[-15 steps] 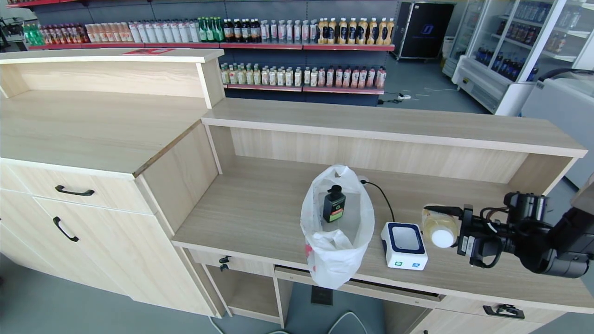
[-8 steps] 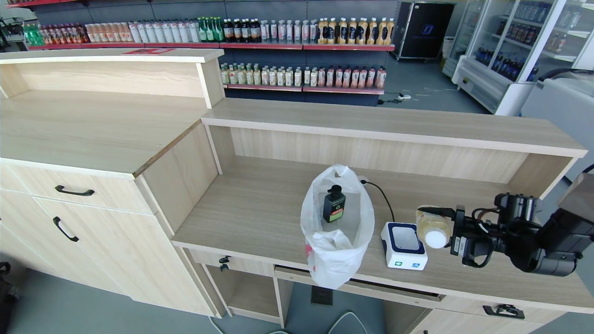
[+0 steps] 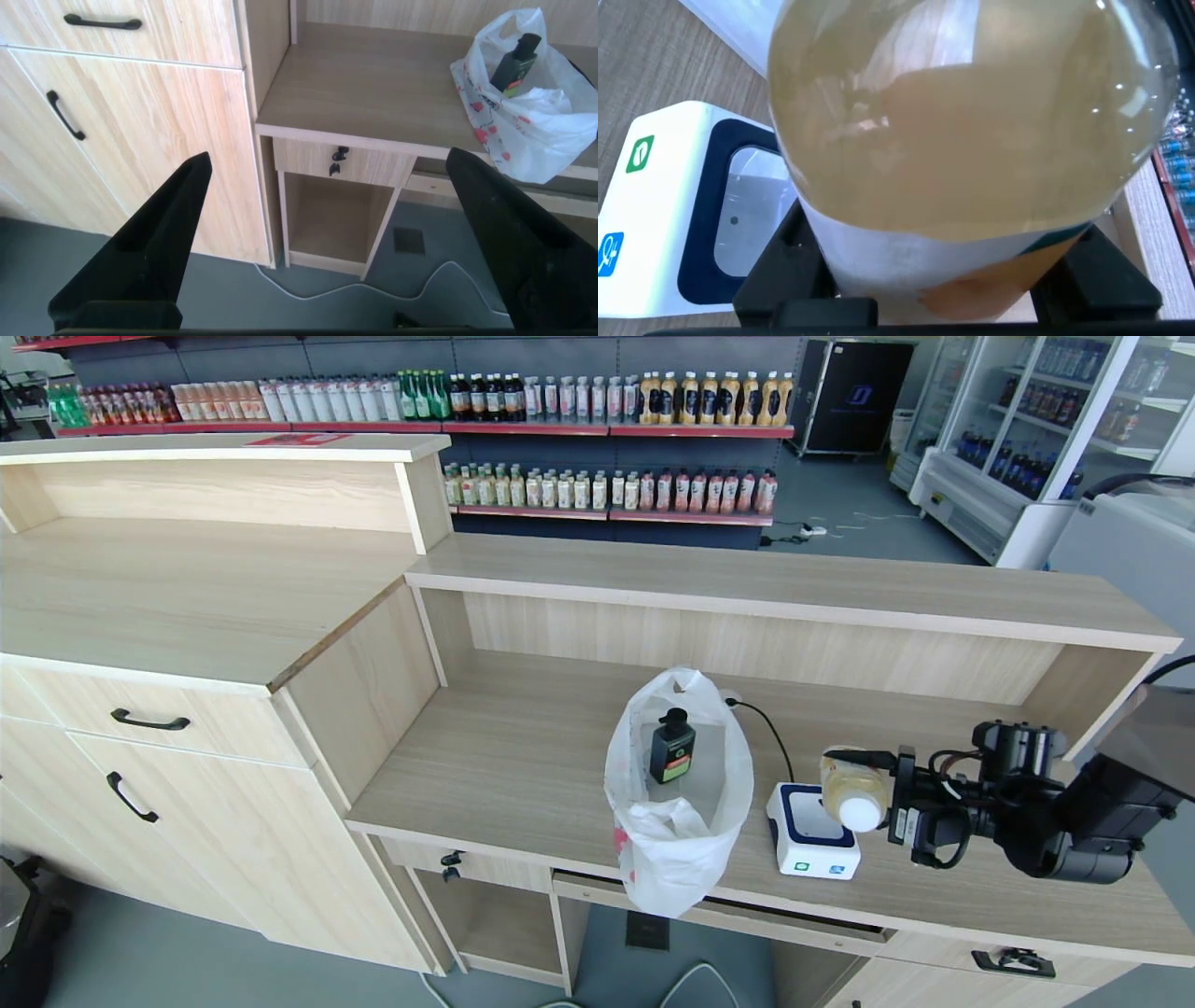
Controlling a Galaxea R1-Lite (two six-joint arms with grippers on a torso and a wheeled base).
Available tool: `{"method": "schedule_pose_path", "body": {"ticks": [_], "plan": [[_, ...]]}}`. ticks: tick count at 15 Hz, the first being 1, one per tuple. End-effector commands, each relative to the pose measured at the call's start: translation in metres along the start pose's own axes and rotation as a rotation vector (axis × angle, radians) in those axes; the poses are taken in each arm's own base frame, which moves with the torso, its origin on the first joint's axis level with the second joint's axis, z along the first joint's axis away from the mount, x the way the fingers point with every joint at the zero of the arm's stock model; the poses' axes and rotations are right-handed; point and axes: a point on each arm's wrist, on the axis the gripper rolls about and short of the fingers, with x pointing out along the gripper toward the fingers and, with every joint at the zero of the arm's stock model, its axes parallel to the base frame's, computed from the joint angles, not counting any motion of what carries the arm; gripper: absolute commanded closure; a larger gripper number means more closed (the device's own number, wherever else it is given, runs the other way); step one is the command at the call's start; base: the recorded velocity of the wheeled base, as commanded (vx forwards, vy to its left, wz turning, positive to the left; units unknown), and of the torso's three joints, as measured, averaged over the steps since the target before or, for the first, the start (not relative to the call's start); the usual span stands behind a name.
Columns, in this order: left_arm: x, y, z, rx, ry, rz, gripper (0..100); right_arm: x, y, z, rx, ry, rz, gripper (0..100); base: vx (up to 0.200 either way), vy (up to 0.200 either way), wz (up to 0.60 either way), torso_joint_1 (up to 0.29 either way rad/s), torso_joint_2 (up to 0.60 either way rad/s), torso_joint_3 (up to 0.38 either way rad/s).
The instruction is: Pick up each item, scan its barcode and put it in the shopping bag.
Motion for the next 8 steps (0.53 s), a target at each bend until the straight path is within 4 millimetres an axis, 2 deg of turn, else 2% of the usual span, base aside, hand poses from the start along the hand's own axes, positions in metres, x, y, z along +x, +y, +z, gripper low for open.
{"method": "schedule_pose_path", "body": {"ticks": [1, 8], "plan": [[0.0, 0.0, 0.0, 0.0, 0.0, 0.0, 0, 0.0051, 0.0013, -0.0009, -0.003, -0.01, 0.002, 100, 0.0, 0.0, 0.0, 0.0, 0.0, 0.0], [0.0, 0.0, 0.0, 0.0, 0.0, 0.0, 0, 0.0115, 0.0084, -0.0024, 0.009, -0.022, 0.012, 100, 0.0, 0.0, 0.0, 0.0, 0.0, 0.0]]}}
